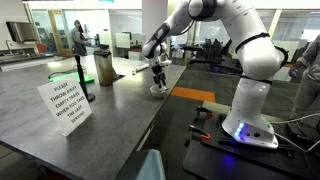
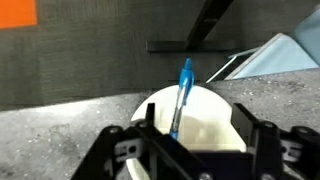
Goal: Pick up the pen from the bowl and place it on the table
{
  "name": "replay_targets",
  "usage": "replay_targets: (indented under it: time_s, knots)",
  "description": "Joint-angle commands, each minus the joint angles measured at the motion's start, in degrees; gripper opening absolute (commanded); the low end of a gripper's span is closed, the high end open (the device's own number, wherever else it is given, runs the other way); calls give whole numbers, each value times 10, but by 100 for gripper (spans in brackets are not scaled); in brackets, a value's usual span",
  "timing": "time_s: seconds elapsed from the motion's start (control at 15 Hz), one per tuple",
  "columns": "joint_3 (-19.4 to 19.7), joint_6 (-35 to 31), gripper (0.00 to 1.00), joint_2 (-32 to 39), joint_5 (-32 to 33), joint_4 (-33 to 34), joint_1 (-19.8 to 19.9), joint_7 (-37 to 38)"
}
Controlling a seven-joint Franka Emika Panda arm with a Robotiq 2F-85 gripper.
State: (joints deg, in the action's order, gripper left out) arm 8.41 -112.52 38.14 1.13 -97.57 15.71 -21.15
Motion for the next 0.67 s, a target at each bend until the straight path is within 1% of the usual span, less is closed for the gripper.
replay_targets:
  time_s: [0.0, 0.07, 0.13, 0.33, 0.6]
  knots:
    - [-9, 17, 77, 19, 8, 26, 5, 13]
    - [-10, 19, 72, 26, 7, 32, 5, 13]
    - [-12, 20, 73, 31, 7, 37, 5, 13]
    - [-16, 24, 68, 48, 8, 56, 4, 14]
    - [-16, 33, 58, 66, 8, 79, 6, 16]
